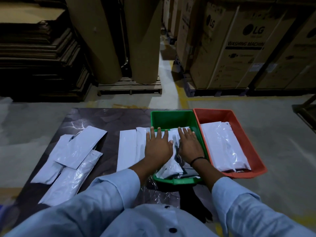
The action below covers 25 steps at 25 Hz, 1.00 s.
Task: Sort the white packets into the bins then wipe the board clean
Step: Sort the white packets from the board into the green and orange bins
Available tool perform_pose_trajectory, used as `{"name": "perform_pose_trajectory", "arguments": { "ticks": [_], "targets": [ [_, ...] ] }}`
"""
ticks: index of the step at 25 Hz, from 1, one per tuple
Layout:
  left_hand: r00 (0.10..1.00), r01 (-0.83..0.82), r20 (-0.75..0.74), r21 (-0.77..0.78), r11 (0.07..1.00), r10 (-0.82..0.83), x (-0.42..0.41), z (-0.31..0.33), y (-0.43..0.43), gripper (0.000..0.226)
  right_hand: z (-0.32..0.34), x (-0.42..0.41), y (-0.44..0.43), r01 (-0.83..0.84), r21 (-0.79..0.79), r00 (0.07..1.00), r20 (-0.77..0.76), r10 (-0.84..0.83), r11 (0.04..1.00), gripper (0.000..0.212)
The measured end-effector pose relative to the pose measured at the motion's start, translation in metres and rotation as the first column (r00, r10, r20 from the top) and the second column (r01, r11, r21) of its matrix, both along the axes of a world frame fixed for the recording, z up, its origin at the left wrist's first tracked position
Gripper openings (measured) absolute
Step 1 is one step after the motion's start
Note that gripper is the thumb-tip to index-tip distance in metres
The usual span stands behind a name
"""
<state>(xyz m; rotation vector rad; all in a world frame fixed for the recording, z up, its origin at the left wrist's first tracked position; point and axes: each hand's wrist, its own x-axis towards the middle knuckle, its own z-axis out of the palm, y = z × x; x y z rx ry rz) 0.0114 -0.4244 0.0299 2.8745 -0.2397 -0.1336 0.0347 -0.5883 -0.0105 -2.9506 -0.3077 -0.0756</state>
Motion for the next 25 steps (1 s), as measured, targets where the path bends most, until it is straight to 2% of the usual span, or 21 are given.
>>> {"name": "perform_pose_trajectory", "arguments": {
  "ticks": [3, 7, 18, 21, 23, 25],
  "targets": [
    [0.997, -0.059, 0.043, -0.049, 0.997, 0.061, 0.005, 0.005, 0.038, 0.062, 0.009, 0.01, 0.025, -0.019, 0.084, 0.993, 0.116, 0.009, 0.996, 0.06],
    [0.978, -0.195, 0.046, -0.173, 0.966, 0.205, 0.006, 0.004, 0.099, 0.058, 0.02, 0.02, 0.077, -0.129, 0.159, 0.968, 0.234, 0.089, 0.979, 0.059],
    [0.89, -0.439, 0.038, -0.202, 0.876, 0.454, -0.018, -0.031, 0.26, 0.055, 0.01, 0.019, 0.238, -0.302, 0.169, 0.943, 0.196, 0.269, 0.938, 0.058],
    [0.883, -0.456, 0.033, -0.169, 0.874, 0.468, -0.024, -0.045, 0.289, 0.055, -0.01, 0.019, 0.255, -0.212, 0.168, 0.976, 0.082, 0.201, 0.963, 0.064],
    [0.879, -0.459, 0.053, -0.175, 0.871, 0.474, -0.031, -0.053, 0.304, 0.059, -0.028, 0.015, 0.256, -0.048, 0.109, 0.998, -0.037, 0.052, 0.993, 0.073],
    [0.885, -0.444, 0.065, -0.176, 0.879, 0.46, -0.041, -0.061, 0.314, 0.062, -0.044, 0.004, 0.25, 0.133, -0.008, 0.976, -0.174, -0.133, 0.991, 0.082]
  ]
}}
